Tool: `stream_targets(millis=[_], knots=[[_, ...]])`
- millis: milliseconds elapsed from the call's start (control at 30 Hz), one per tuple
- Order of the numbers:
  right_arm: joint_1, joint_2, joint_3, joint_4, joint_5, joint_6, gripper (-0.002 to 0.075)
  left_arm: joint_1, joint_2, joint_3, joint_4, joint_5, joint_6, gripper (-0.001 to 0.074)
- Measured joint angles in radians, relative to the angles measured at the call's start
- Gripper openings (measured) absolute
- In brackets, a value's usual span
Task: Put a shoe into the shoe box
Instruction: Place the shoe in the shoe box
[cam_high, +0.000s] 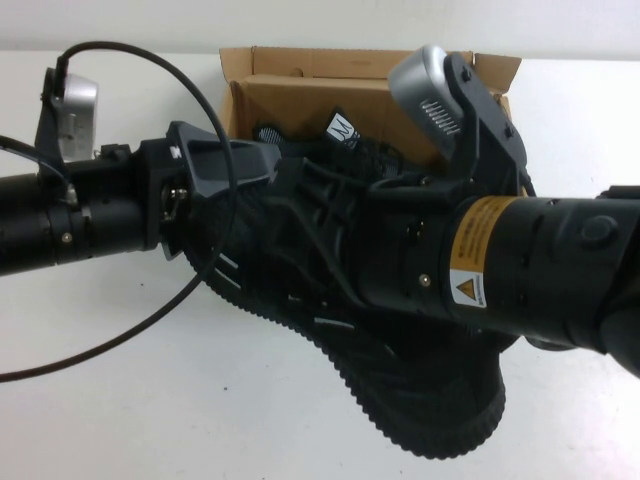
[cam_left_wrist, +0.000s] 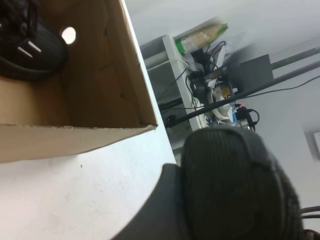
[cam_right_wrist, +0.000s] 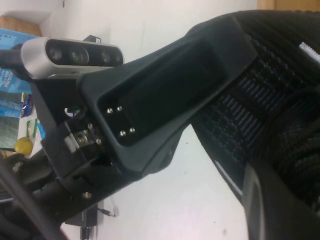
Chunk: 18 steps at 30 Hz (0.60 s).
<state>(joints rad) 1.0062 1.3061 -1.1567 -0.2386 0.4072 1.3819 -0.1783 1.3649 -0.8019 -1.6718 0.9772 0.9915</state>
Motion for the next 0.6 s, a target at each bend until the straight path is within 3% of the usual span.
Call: stream_targets(millis=[300, 600], knots=[[0.0, -0.02, 0.0, 0.0, 0.047, -0.016, 0.0006, 0.006, 0.0, 0.0, 0.0, -0.014, 0.019, 0.0669], [0.002, -0.137, 0.0, -0.099, 0.097, -0.023, 0.0005, 0.13, -0.002, 0.0, -0.009, -0.029, 0.058, 0.067]])
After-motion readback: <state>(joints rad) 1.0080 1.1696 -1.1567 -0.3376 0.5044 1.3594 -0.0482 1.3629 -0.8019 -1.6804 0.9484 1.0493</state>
